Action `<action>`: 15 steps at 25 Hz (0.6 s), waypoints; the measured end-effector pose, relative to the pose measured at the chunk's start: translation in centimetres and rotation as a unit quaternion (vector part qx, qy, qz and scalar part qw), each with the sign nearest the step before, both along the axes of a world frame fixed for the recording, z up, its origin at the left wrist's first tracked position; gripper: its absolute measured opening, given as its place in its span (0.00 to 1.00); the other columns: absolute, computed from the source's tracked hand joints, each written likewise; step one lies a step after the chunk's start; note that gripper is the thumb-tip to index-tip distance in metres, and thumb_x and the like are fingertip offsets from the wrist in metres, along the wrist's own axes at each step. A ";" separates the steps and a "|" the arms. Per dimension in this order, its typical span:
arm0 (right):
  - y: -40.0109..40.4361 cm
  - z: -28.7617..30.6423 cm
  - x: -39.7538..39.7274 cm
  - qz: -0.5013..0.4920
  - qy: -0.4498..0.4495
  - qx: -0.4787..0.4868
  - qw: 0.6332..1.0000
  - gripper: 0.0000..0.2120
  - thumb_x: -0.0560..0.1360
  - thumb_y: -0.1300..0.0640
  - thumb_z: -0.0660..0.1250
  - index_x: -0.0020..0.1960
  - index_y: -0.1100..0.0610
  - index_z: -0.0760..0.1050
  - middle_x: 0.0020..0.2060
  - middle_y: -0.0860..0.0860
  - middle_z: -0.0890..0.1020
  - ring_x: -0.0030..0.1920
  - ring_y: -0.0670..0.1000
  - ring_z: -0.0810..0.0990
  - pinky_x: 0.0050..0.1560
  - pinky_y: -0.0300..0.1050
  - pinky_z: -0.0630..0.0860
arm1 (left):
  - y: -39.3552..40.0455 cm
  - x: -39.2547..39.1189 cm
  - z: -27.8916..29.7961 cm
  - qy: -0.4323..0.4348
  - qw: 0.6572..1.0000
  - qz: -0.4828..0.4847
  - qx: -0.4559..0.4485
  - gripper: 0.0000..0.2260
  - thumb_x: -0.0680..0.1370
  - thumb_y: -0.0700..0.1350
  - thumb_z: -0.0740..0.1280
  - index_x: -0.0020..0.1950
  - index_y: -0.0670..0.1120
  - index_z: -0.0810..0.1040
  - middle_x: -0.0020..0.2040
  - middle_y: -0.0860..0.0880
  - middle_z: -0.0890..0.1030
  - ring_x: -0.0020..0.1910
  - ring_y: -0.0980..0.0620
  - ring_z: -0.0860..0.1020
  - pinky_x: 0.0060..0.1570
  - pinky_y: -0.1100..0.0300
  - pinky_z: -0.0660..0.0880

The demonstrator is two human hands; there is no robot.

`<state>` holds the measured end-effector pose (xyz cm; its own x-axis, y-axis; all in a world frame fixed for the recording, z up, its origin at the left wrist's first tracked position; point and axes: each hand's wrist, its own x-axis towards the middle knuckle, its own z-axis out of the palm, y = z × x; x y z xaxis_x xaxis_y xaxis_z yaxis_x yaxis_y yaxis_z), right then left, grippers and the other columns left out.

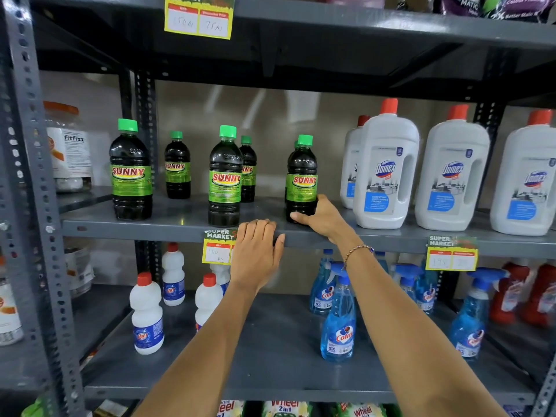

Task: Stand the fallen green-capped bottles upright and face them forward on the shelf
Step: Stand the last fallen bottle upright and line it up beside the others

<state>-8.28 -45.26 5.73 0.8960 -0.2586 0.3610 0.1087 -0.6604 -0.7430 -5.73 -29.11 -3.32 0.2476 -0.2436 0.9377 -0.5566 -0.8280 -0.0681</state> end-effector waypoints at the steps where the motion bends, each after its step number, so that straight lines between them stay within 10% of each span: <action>1: 0.4 0.0 -0.3 -0.016 -0.005 -0.015 1.000 0.35 0.67 0.47 0.75 0.66 0.60 0.64 0.57 0.51 0.78 0.58 0.52 0.76 0.61 0.52 0.73 | 0.0 0.0 0.0 0.002 1.000 0.000 0.001 0.15 0.80 0.51 0.55 0.53 0.42 0.76 0.50 0.45 0.80 0.49 0.44 0.77 0.55 0.52 0.67; 9: 0.4 -0.1 0.0 -0.031 -0.012 -0.069 0.997 0.36 0.68 0.46 0.74 0.66 0.62 0.62 0.60 0.56 0.77 0.61 0.56 0.76 0.56 0.49 0.72 | -0.2 0.0 0.0 0.005 1.000 -0.003 -0.007 0.16 0.80 0.51 0.55 0.51 0.42 0.77 0.48 0.45 0.80 0.47 0.45 0.77 0.53 0.53 0.68; 15: -1.8 0.7 -0.1 0.070 0.017 0.124 0.990 0.40 0.68 0.51 0.76 0.72 0.64 0.60 0.63 0.53 0.76 0.64 0.51 0.74 0.62 0.46 0.72 | -0.8 -0.9 6.6 0.195 0.978 0.078 0.007 0.19 0.80 0.57 0.57 0.50 0.42 0.76 0.45 0.43 0.82 0.47 0.41 0.80 0.42 0.52 0.70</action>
<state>-8.38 -47.02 6.43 0.9398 -0.2078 0.2713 0.1585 -0.4384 -0.8847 -6.66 -29.94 3.33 0.6202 -0.1869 0.7619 -0.4096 -0.9055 0.1113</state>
